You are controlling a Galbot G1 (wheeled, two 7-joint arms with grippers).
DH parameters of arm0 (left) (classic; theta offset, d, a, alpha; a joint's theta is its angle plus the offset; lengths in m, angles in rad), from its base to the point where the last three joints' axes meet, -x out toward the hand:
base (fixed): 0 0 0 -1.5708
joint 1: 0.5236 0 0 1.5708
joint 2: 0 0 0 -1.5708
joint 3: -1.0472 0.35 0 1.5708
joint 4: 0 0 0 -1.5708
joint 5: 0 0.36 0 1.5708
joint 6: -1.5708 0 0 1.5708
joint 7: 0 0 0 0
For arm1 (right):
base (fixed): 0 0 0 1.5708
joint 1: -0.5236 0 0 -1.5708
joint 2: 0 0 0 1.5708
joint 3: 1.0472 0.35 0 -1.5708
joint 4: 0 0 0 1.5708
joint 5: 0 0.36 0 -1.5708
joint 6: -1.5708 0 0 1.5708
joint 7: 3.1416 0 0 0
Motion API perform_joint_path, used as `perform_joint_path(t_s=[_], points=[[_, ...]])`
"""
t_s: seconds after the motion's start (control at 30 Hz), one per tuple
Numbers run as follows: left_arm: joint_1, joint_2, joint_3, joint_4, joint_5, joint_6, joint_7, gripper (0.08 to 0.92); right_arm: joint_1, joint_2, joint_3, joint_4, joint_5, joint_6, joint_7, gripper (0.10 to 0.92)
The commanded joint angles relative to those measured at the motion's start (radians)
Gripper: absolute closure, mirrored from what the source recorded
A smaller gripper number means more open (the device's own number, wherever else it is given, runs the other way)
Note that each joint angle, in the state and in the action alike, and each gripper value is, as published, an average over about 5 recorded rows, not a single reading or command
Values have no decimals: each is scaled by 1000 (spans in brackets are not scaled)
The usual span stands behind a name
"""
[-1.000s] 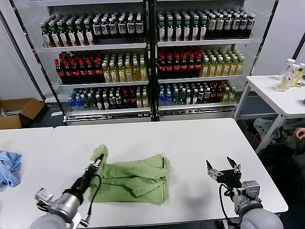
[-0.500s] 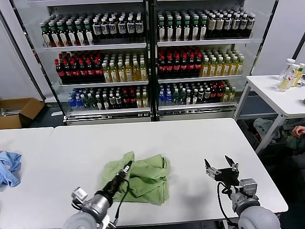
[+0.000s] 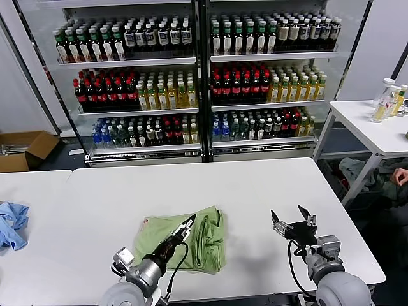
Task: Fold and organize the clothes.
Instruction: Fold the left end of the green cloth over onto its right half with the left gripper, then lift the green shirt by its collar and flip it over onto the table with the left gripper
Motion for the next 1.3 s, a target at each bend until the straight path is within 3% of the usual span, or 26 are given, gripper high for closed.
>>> perform_joint_path(t_s=[0.03, 0.2, 0.37, 0.6, 0.9, 1.3], points=[[28, 3, -72, -22, 274, -51, -9, 434, 14, 1, -7, -3, 2, 2, -1, 203], [83, 92, -173, 74, 528, -170, -6, 296, 22, 5, -12, -6, 2, 4, -1, 202], [116, 153, -241, 147, 623, -196, -15, 189, 28, 6, -15, -9, 2, 7, -1, 203], [127, 142, -205, 159, 684, -173, -21, 177, 25, 8, -12, -7, -1, 8, 1, 202], [111, 124, -122, 138, 598, -66, 36, 177, 3, 15, 6, 5, -6, 7, 3, 202], [66, 142, -118, 152, 470, 39, 36, 177, -22, 18, 31, 18, -8, 5, 2, 202]])
